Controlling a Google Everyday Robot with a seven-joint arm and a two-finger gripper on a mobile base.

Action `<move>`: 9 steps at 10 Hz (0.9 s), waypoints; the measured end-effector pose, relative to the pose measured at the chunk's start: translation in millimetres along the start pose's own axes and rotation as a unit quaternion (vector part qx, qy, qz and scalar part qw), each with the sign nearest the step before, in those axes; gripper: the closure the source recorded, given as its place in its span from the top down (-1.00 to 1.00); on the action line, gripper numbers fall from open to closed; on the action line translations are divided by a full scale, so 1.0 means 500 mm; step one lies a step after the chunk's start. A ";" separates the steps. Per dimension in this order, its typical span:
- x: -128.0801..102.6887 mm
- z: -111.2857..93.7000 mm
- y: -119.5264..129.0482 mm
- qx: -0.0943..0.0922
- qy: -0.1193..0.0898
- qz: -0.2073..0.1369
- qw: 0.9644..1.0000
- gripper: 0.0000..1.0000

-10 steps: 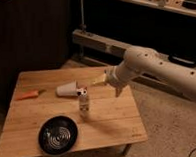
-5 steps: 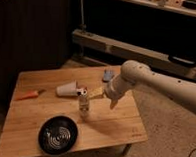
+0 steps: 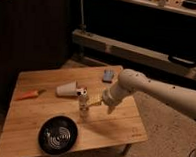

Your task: Drag the ceramic bowl in a circle

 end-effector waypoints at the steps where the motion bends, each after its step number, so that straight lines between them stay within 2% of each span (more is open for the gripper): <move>1: 0.001 0.000 -0.001 0.000 0.000 0.001 1.000 0.60; 3: -0.003 -0.001 -0.002 0.005 0.006 -0.002 1.000 0.60; 5: 0.006 0.017 0.027 0.007 0.012 -0.022 1.000 0.60; 9: 0.124 0.082 0.117 -0.015 0.027 -0.059 0.998 0.60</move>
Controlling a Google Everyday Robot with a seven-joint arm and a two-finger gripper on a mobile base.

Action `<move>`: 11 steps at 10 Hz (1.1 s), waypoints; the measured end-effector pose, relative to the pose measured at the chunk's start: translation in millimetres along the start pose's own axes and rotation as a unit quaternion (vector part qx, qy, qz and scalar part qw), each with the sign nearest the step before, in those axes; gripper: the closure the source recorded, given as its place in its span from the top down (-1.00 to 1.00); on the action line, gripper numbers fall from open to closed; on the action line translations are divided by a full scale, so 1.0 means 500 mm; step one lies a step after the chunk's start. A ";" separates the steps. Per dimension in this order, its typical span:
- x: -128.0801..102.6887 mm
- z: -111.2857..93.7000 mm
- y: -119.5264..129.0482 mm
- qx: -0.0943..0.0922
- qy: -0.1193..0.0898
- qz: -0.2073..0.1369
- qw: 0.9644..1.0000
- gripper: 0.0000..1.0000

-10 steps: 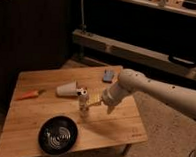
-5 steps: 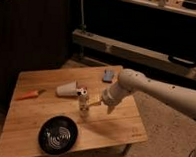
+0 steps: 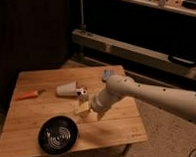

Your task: Drag the ceramic bowl in a circle

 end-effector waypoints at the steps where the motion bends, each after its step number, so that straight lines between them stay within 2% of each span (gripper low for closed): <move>1: 0.038 0.039 0.033 -0.009 0.012 -0.013 1.000 0.60; 3: 0.066 0.104 0.035 -0.013 0.022 -0.026 0.999 0.60; 4: 0.068 0.149 0.024 -0.013 0.027 -0.035 0.999 0.60; 5: 0.062 0.174 0.012 -0.010 0.027 -0.041 0.999 0.60; 7: 0.040 0.200 -0.005 -0.007 0.023 -0.047 0.999 0.60; 8: 0.032 0.200 -0.002 -0.007 0.022 -0.052 0.998 0.55; 9: 0.027 0.198 0.005 -0.008 0.022 -0.056 0.998 0.42; 11: 0.011 0.194 0.035 -0.012 0.027 -0.065 0.997 -0.06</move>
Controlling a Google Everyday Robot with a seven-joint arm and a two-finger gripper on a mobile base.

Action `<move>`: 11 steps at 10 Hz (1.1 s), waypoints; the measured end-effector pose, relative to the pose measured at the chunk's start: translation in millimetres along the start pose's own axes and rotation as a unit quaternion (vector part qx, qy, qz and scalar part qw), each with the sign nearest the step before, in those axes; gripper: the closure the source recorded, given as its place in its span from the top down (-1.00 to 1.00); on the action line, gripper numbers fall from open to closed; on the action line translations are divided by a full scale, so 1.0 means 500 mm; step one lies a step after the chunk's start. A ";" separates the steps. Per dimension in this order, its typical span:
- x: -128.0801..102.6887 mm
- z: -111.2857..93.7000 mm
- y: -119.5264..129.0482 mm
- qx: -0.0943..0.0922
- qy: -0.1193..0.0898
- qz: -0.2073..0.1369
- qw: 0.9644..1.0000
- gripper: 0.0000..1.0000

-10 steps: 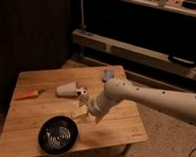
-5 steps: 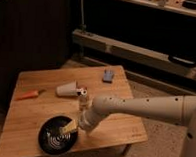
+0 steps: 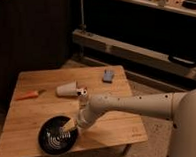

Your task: Drag the ceramic bowl in a circle

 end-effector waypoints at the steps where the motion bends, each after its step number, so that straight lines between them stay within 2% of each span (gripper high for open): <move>1: -0.008 0.007 0.012 0.000 0.009 -0.004 1.000 -0.27; 3: -0.023 0.053 0.032 0.013 0.037 -0.008 0.999 -0.70; 4: -0.020 0.077 0.031 0.037 0.050 -0.010 0.998 -0.90; 5: -0.022 0.100 0.037 0.068 0.061 -0.014 0.996 -1.00; 6: -0.023 0.116 0.046 0.085 0.070 -0.018 0.994 -1.00; 8: -0.035 0.138 0.051 0.104 0.081 -0.024 0.991 -1.00; 10: -0.038 0.136 0.050 0.104 0.077 -0.024 0.991 -1.00; 11: -0.048 0.129 0.065 0.111 0.072 -0.035 0.991 -1.00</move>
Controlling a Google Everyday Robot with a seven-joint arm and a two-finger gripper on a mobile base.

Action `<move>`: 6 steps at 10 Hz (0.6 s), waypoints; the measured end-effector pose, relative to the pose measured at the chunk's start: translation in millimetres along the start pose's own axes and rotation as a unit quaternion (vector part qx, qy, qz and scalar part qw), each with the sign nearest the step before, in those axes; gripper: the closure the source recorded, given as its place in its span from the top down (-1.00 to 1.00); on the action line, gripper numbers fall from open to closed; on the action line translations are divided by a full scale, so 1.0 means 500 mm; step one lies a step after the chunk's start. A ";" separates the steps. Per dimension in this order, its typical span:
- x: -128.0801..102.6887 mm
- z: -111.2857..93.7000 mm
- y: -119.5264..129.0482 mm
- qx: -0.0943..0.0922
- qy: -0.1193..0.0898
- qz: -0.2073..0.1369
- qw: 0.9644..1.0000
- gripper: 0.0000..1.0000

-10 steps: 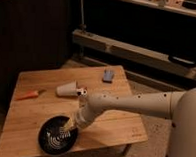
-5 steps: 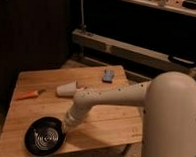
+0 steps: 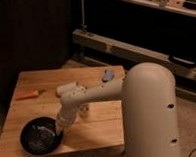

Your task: Drag the ceramic bowl in a circle

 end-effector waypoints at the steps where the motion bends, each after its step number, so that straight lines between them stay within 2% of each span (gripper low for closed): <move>1: -0.015 -0.011 0.017 0.002 -0.009 -0.008 1.000 -1.00; 3: -0.051 -0.047 0.053 0.004 -0.032 -0.018 0.999 -1.00; 6: -0.067 -0.100 0.044 0.012 -0.062 -0.010 0.998 -1.00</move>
